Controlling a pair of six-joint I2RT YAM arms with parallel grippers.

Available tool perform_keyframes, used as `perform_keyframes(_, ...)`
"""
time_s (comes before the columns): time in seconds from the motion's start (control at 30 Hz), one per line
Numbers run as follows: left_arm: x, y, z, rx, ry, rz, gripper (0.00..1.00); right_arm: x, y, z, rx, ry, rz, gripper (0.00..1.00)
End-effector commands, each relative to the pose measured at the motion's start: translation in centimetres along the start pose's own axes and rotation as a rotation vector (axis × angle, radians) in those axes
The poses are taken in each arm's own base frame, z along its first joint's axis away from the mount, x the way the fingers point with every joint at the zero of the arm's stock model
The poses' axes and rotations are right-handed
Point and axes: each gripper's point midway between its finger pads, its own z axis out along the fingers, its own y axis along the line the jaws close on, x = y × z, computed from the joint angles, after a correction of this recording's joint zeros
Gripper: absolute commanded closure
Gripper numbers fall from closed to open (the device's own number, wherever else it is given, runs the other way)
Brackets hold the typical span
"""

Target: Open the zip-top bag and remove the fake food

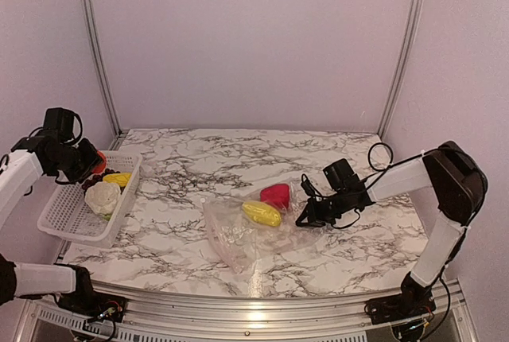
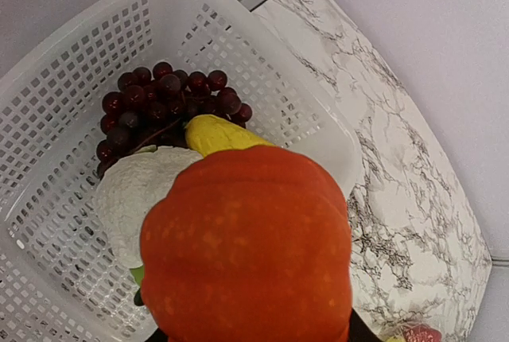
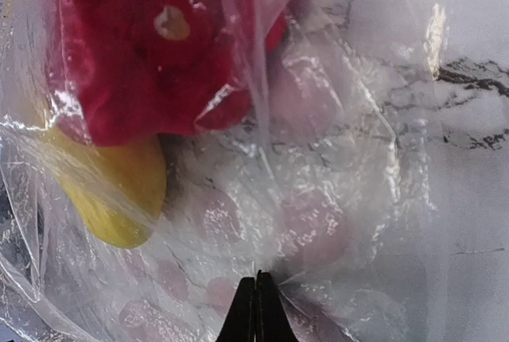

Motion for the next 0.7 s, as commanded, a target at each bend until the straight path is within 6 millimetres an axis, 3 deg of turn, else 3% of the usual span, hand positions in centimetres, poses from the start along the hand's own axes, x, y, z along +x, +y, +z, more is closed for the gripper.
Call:
perform_keyframes(0.0,-0.6,4.6,-0.8,-0.215,0.043,-0.02,0.61,-1.5,0.1,-0.3,-0.007,-0.016,-0.033,1.0)
perform_keyframes(0.23,-3.3,7.0,0.8,-0.318,0.037,-0.053,0.58,-2.1,0.3,-0.3,-0.015,-0.016,-0.05,1.0)
perform_keyframes(0.33,-2.6,9.4,1.9,-0.431,0.105,-0.057,0.58,-2.2,0.3,-0.2,-0.013,-0.012,-0.06,1.0)
perform_keyframes(0.43,-1.6,11.7,1.8,-0.521,0.146,-0.063,0.57,-2.6,0.6,-0.3,-0.016,-0.016,-0.068,1.0)
perform_keyframes(0.6,-1.1,14.0,1.3,-0.604,0.137,-0.081,0.56,-3.0,0.9,-0.5,-0.024,-0.027,-0.067,1.0)
perform_keyframes(0.67,-0.7,14.2,1.7,-0.597,0.145,-0.085,0.5,-3.2,1.0,-0.5,-0.029,-0.03,-0.069,1.0)
